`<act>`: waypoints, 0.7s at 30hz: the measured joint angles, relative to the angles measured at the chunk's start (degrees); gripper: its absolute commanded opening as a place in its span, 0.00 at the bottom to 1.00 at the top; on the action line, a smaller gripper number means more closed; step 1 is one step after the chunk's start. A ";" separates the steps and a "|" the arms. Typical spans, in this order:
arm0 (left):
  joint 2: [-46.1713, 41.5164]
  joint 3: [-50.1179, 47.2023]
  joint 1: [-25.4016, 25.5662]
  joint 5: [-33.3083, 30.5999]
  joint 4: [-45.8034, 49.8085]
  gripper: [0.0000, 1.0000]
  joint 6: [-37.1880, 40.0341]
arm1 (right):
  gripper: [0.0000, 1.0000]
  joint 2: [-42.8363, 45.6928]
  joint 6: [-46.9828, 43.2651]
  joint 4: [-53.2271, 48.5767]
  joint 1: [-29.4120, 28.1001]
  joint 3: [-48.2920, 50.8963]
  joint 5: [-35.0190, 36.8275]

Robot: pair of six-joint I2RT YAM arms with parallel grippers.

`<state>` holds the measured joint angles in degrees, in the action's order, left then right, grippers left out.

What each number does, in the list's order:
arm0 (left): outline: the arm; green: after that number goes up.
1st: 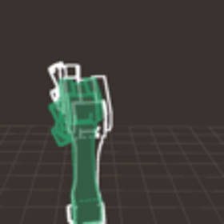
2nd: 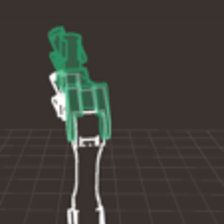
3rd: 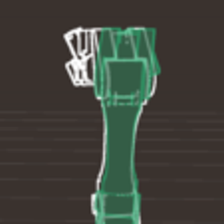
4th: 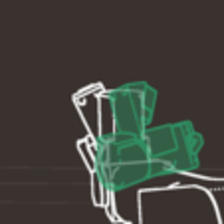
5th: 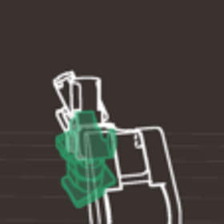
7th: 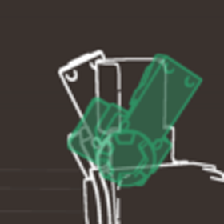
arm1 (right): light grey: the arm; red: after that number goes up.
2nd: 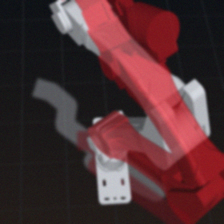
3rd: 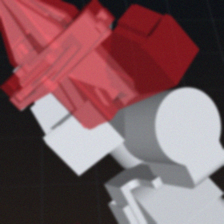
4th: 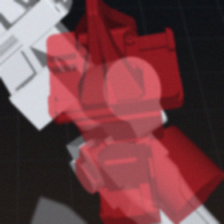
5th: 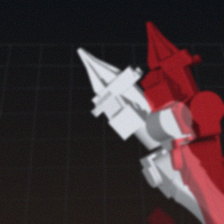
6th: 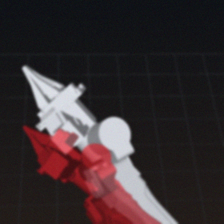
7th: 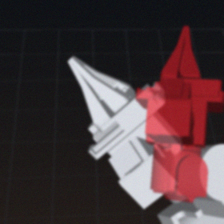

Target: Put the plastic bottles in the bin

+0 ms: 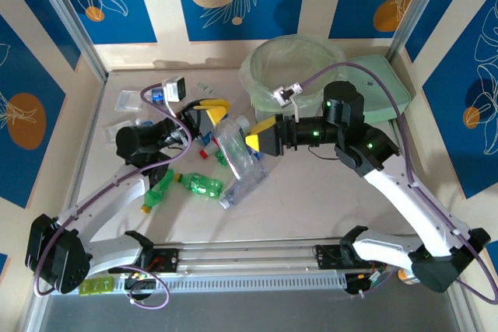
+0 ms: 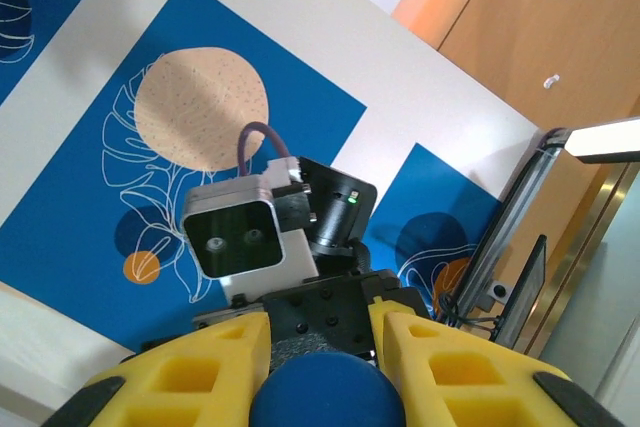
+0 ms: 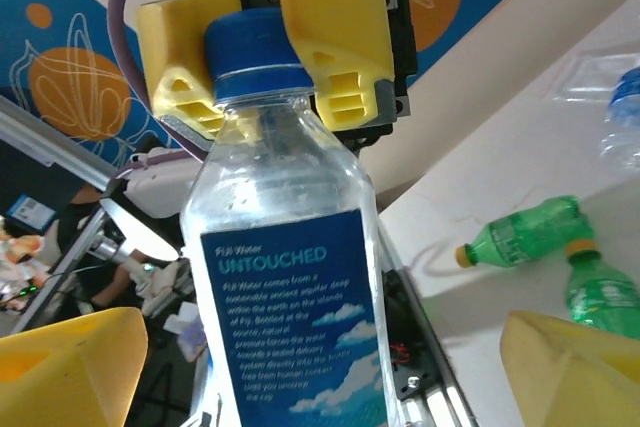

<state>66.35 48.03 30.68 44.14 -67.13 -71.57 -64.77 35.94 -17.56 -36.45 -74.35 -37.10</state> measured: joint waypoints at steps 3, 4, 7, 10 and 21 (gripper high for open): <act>0.22 0.02 0.00 0.00 -0.17 0.00 -0.04 | 0.87 -1.92 -0.13 0.31 -2.21 -0.22 0.83; 0.22 0.02 0.00 0.00 -0.17 0.00 -0.02 | 0.86 -2.56 -0.48 0.31 -3.37 -0.31 1.33; 0.20 0.02 0.00 0.07 -0.07 0.00 0.04 | 0.79 -3.78 -0.98 0.48 -6.05 -0.31 1.99; 0.09 0.02 0.00 0.44 0.59 0.00 0.37 | 0.64 -4.22 -1.14 1.14 -7.06 -0.39 1.88; -1.49 0.37 -0.02 0.42 3.13 0.47 1.57 | 0.44 -4.33 -0.31 5.14 -8.37 0.13 1.11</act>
<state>64.86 48.40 30.65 44.56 -64.01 -70.00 -69.10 35.64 -12.43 -44.82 -74.22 -35.99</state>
